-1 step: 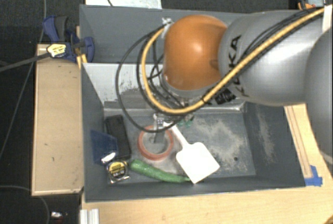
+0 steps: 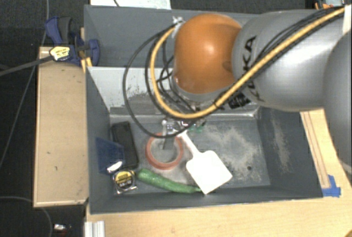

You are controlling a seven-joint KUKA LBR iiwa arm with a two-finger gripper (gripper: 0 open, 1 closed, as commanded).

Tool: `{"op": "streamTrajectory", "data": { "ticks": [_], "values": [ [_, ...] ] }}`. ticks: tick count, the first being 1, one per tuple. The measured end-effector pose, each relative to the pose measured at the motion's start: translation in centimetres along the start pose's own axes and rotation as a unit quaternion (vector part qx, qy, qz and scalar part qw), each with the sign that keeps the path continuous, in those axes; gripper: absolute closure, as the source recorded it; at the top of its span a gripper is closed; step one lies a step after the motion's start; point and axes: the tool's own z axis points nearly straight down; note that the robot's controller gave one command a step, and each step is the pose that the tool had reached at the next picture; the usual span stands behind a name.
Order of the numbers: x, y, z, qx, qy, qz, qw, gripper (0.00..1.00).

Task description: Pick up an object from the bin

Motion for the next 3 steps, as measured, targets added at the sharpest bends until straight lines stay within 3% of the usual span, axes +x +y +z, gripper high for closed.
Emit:
{"op": "streamTrajectory", "data": {
  "ticks": [1, 2, 3],
  "values": [
    [4.3, 0.6, 10.1, -0.001, -0.0008, 0.101, 0.9949, 0.0],
    [6.8, 2.0, 8.2, -0.001, -0.0056, -0.12, 0.9927, 0.0],
    [6.9, -1.9, 10.6, 0.0, 0.0004, 0.145, 0.9895, 0.0]
  ]
}}
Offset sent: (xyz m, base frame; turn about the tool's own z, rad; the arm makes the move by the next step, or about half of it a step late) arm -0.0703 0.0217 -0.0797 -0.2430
